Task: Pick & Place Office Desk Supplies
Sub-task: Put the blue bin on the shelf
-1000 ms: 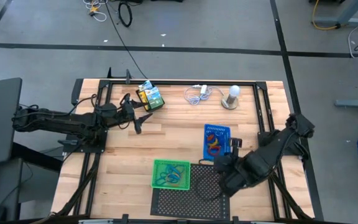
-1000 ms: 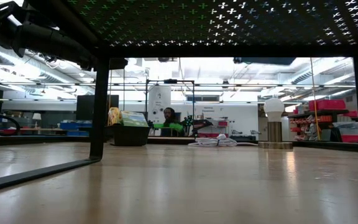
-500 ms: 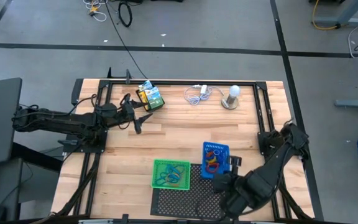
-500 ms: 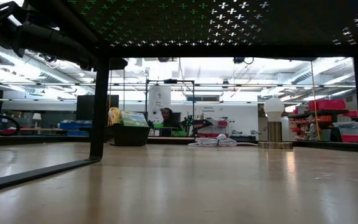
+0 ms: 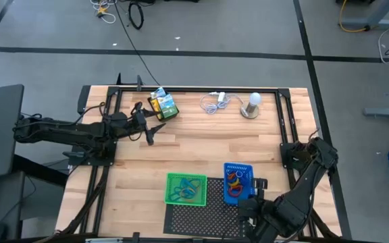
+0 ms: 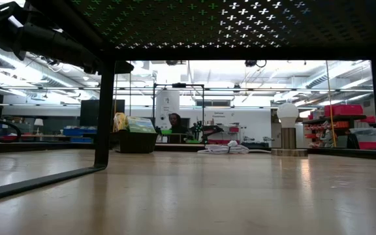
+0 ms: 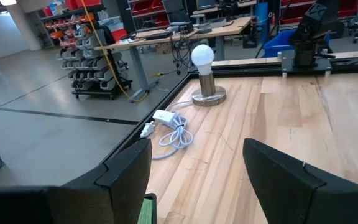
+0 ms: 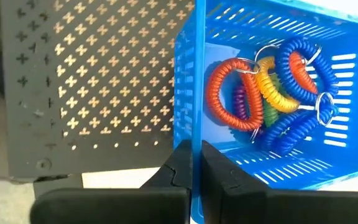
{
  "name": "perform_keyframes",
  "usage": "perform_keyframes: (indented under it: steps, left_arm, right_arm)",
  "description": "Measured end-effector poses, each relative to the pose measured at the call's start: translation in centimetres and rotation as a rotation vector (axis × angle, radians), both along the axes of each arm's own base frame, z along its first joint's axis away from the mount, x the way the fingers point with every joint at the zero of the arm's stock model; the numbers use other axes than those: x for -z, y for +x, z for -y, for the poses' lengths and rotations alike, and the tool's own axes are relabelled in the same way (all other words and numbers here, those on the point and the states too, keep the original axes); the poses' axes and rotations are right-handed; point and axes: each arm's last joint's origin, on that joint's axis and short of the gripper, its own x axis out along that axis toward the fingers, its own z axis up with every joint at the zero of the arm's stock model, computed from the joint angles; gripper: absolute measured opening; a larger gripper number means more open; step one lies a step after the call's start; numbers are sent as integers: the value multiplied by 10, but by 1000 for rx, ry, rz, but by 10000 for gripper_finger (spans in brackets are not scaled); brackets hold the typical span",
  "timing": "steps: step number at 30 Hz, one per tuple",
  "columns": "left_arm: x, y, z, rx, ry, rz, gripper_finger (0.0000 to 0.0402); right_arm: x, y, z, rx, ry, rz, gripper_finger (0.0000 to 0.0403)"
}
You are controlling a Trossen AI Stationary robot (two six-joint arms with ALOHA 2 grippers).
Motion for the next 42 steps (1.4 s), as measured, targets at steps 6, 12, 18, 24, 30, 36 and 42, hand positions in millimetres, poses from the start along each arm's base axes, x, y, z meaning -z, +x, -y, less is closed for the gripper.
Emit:
perform_keyframes:
  steps: [6, 12, 18, 24, 30, 36, 42]
  left_arm:
    - [0, 0, -1, -22, 6, -1, 259]
    - [0, 0, -1, -23, 6, -2, 259]
    - [0, 0, -1, -23, 6, -1, 259]
    - [0, 0, -1, -23, 6, -1, 259]
    - [0, 0, -1, -23, 6, -1, 259]
    - [0, 0, 0, -18, 4, 0, 259]
    - [0, 0, 1, 12, -10, 7, 259]
  right_arm:
    - [0, 0, -5, -77, 30, -12, 8]
    - [-1, 4, -13, -188, 109, -11, 8]
    - [-2, 8, -16, -197, 147, 24, 8]
    - [-3, 19, -15, -217, 219, 42, 8]
    - [9, 25, -11, -215, 238, -9, 8]
    - [19, 30, -7, -207, 277, -45, 32]
    - [19, 34, -6, -185, 272, -18, 89]
